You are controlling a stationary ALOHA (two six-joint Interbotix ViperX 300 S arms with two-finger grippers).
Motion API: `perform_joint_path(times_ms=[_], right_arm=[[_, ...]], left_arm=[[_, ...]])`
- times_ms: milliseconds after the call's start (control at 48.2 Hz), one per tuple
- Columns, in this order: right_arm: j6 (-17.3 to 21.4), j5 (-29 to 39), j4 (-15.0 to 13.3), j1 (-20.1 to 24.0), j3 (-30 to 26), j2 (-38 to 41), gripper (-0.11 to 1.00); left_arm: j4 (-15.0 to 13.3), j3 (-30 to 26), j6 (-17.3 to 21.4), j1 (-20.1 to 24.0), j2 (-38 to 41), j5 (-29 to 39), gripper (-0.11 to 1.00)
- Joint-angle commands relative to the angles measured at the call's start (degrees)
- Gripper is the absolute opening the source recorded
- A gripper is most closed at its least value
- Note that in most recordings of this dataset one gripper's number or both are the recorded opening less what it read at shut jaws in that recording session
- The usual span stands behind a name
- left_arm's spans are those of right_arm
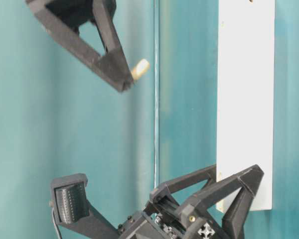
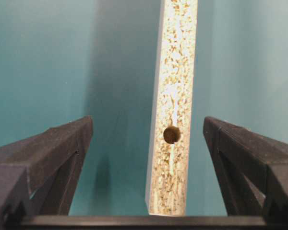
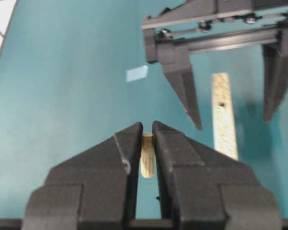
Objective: Insert the rod into the hole on the wooden board.
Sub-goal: 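Lift the dowel with the right gripper and carry it toward the board's right end, then align the held dowel over the hole near the board's right end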
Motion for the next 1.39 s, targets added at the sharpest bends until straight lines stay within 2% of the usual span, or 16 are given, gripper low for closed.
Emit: perform_joint_path(times_ms=[0, 270, 540, 1059, 1370], right_arm=[[-0.53, -1.85, -0.09, -1.14, 0.7, -2.2, 0.11], [-1.32, -5.63, -0.09, -3.96, 3.6, -3.16, 0.11], [-1.32, -9.4, 0.09, -5.1, 6.15, -3.16, 0.11], [-1.49, -12.22, 0.26, -6.59, 9.14, -3.16, 0.11], [-1.49, -12.3, 0.35, -6.59, 9.4, -3.16, 0.11]], left_arm=[[0.09, -0.44, 0.53, 0.35, -0.79, -0.35, 0.97], [0.09, -0.44, 0.62, 0.35, -0.79, -0.44, 0.94], [0.09, -0.53, 0.62, 0.0, -0.88, -0.35, 0.73], [0.18, -1.14, 0.62, -1.05, -0.35, -0.35, 0.72], [0.18, -0.97, 0.62, -1.05, -0.18, -0.44, 0.54]])
